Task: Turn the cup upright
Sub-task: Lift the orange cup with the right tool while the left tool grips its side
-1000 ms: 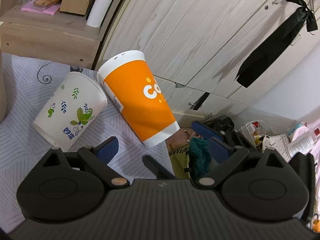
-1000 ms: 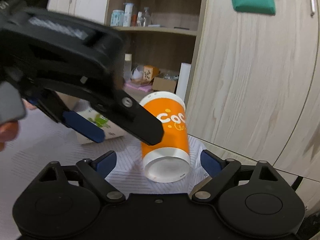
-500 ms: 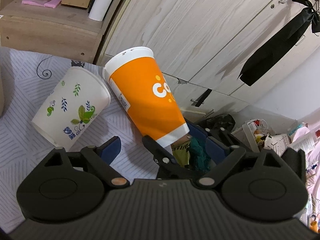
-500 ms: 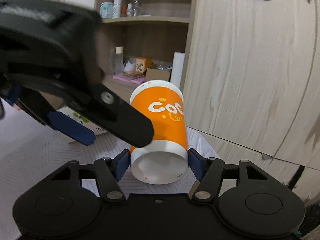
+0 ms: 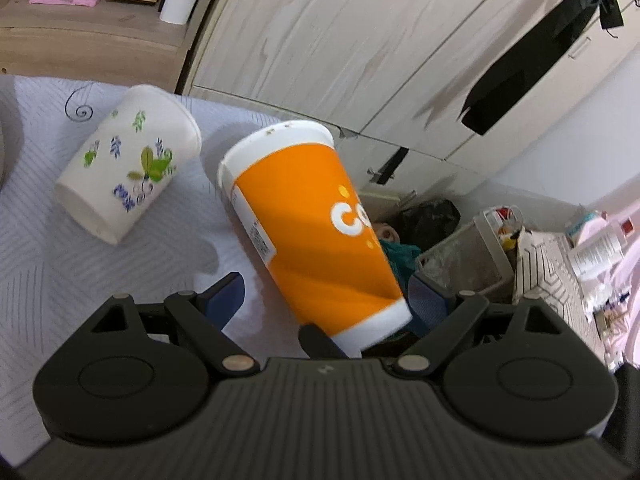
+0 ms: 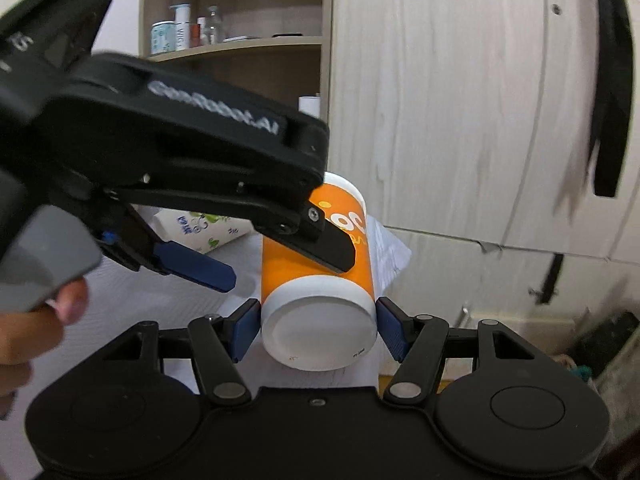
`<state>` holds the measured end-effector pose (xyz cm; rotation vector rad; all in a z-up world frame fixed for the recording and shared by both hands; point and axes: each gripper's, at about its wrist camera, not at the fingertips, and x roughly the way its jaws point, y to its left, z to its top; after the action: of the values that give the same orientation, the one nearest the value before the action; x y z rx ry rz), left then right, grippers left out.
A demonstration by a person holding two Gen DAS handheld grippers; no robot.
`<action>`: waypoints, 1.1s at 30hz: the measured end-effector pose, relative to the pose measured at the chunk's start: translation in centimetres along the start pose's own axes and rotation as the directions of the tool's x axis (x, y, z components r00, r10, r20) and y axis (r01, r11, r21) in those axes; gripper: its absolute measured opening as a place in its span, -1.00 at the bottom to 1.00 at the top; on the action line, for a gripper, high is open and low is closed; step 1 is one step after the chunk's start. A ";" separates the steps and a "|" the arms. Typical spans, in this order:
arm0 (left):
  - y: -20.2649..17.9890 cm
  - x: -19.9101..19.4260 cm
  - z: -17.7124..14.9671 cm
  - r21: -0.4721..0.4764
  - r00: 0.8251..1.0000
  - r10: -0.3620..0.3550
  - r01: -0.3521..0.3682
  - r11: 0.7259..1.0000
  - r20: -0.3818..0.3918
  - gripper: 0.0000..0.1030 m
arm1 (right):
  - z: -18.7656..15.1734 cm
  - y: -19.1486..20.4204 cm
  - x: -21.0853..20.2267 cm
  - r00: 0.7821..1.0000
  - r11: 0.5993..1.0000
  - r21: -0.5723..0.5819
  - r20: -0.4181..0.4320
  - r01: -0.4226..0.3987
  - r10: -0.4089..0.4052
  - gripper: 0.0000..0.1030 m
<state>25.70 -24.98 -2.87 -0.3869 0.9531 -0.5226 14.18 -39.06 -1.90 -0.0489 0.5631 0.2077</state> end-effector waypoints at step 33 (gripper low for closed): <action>4.9 -4.6 -4.9 -0.044 0.991 -0.088 0.084 0.996 -0.103 0.65 | -3.6 4.1 -5.7 0.983 0.970 0.210 -0.109 -0.120 0.145 0.32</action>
<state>20.61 -18.73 -4.98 -0.4409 1.0529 -0.6076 6.74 -36.42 -1.85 0.1754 0.7096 0.2783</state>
